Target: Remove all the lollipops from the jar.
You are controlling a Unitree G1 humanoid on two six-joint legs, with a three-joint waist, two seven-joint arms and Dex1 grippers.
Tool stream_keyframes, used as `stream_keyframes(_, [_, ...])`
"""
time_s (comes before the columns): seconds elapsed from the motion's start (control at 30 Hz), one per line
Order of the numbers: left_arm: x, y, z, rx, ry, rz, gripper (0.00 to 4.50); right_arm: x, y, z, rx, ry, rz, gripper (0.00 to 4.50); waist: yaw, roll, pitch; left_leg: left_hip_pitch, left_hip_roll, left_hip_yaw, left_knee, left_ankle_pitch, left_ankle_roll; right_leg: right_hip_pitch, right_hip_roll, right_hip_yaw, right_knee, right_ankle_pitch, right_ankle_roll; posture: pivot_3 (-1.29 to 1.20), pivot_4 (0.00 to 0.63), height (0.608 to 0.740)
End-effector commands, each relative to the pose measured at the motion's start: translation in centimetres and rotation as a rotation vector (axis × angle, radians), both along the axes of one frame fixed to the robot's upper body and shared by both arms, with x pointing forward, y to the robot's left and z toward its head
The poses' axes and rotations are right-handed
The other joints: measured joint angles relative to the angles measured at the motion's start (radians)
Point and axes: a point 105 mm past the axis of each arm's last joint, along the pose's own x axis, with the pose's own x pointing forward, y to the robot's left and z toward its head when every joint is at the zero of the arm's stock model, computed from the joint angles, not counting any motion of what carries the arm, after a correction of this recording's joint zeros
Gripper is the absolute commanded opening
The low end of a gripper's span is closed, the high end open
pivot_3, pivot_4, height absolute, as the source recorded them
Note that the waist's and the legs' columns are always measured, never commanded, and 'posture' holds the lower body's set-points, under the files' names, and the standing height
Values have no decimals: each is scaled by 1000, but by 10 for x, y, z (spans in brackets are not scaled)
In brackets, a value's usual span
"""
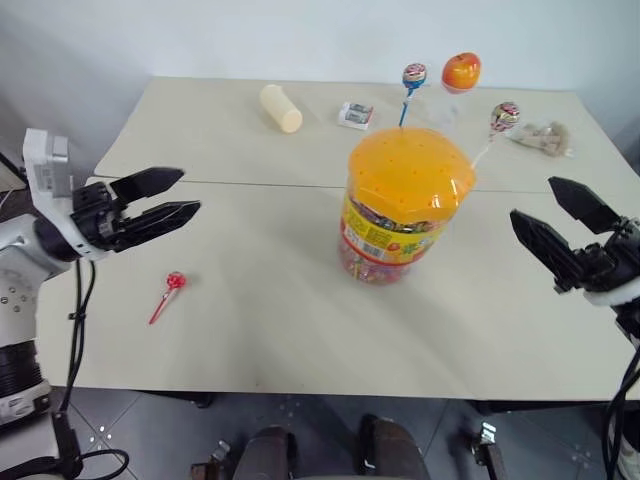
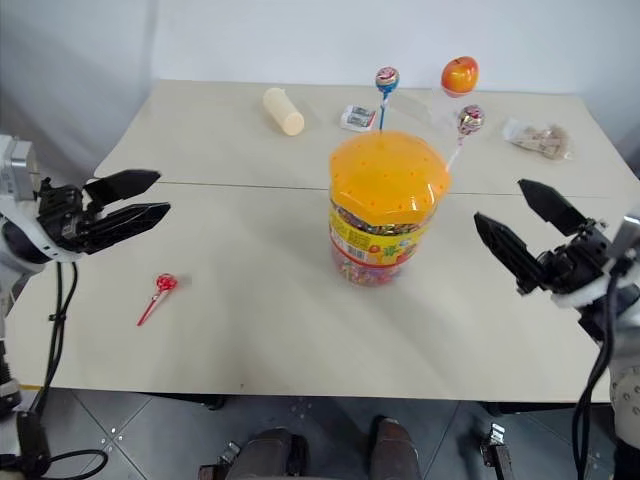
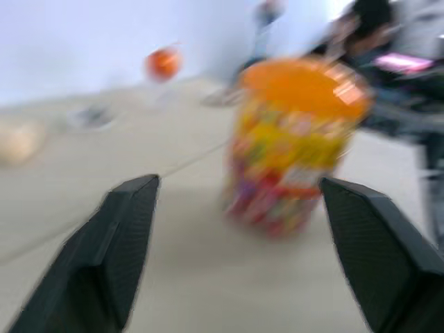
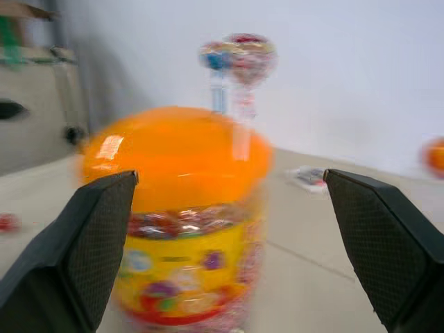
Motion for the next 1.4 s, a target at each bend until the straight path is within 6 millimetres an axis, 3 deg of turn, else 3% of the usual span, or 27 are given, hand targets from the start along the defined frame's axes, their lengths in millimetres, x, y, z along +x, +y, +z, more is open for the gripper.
stream_keyframes(0.03, [-8,-34,23,-101,-123,-128,4488,16,14,10,-8,-10,8,4500,-4,0,0,0,0,1,0,0,0,0,1,0,-1,0,0,0,150,740])
stream_keyframes(0.13, [-7,-48,28,-166,-149,-177,4488,30,14,16,16,-2,-9,4500,-10,0,0,-1,2,1,1,0,0,0,2,1,-1,0,0,0,150,740])
stream_keyframes(0.27, [-1,-58,20,-165,-130,-192,4488,41,22,21,0,3,31,4500,-17,0,0,-1,2,1,0,0,0,-1,3,1,-2,0,0,0,150,740])
stream_keyframes(0.47, [1,-62,16,-193,-115,-189,4488,42,40,27,-5,1,144,4500,-17,0,0,-2,2,1,0,0,0,-1,3,1,-3,0,0,0,150,740])
stream_keyframes(0.63, [0,-63,14,-205,-108,-194,4500,44,48,28,-9,11,193,3234,-18,0,0,-2,2,1,0,0,0,-1,3,1,-3,0,0,0,150,740])
stream_keyframes(0.93, [-2,-66,13,-233,-102,-216,4500,50,49,42,45,-12,213,49,-17,0,0,-3,2,0,0,0,0,-1,3,0,-4,0,0,0,150,740])
stream_keyframes(1.0, [-2,-66,12,-245,-90,-228,4500,48,47,48,59,-33,220,19,-18,0,0,-3,2,0,0,0,0,-1,3,0,-4,0,0,0,150,740])
stream_keyframes(1.13, [-1,-66,17,-292,-83,-258,4500,36,33,72,136,-135,243,19,-17,0,0,-3,2,0,0,0,0,-1,3,0,-4,0,0,0,150,740])
stream_keyframes(1.27, [-2,-74,18,-292,-70,-322,4500,27,-6,97,189,-173,140,19,-10,0,0,-3,2,-1,0,0,0,-1,3,0,-4,0,0,0,150,740])
stream_keyframes(1.33, [-4,-78,15,-260,-69,-340,4500,28,-23,95,183,-112,52,19,-3,0,0,-4,2,-1,0,0,0,-1,3,-1,-4,0,0,0,150,740])
stream_keyframes(1.4, [-5,-82,9,-200,-77,-351,4500,34,-40,79,148,27,-50,19,-1,0,0,-4,2,0,0,0,0,-1,3,-1,-5,0,0,0,150,740])
